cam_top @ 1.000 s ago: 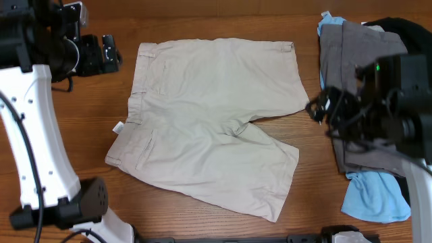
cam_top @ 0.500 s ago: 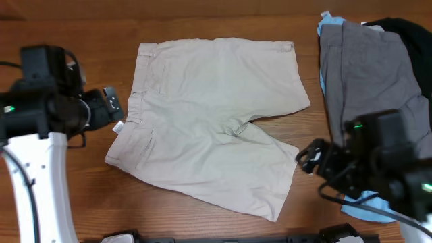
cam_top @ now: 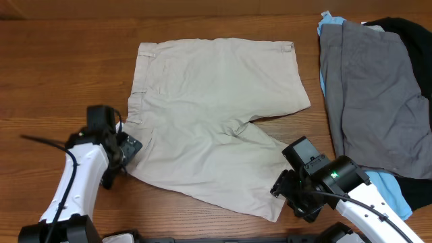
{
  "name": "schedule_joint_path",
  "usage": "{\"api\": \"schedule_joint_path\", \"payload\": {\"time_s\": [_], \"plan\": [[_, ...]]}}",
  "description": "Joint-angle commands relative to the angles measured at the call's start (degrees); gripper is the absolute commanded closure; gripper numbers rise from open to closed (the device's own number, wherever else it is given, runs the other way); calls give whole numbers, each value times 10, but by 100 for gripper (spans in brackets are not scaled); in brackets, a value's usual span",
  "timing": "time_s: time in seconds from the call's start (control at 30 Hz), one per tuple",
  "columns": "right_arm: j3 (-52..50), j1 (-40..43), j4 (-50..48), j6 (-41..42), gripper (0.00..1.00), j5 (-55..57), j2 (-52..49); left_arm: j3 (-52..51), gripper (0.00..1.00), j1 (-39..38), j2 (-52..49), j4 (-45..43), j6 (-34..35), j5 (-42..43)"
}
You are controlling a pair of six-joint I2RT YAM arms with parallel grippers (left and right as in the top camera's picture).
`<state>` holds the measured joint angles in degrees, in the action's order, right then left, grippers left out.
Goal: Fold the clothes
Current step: 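Grasp the bottom corners of the shorts with both grippers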
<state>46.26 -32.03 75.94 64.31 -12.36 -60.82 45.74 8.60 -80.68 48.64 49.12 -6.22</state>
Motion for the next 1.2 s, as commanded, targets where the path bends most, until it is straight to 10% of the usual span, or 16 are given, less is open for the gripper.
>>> {"api": "schedule_joint_path", "payload": {"time_s": [0.0, 0.27, 0.43, 1.17], "plan": [[-2, -5, -12, 24, 29, 13, 6, -51, 0, -3, 5, -55, 118, -54], [-2, -5, -24, 24, 33, 14, 6, -108, 9, -3, 2, -182, 118, -54], [-2, -7, -24, 24, 40, 7, 6, -108, 94, -3, -4, -187, 117, -53], [-132, -200, -160, 289, 48, 91, -43, -108, 95, -3, -5, -178, 108, -47]]}}
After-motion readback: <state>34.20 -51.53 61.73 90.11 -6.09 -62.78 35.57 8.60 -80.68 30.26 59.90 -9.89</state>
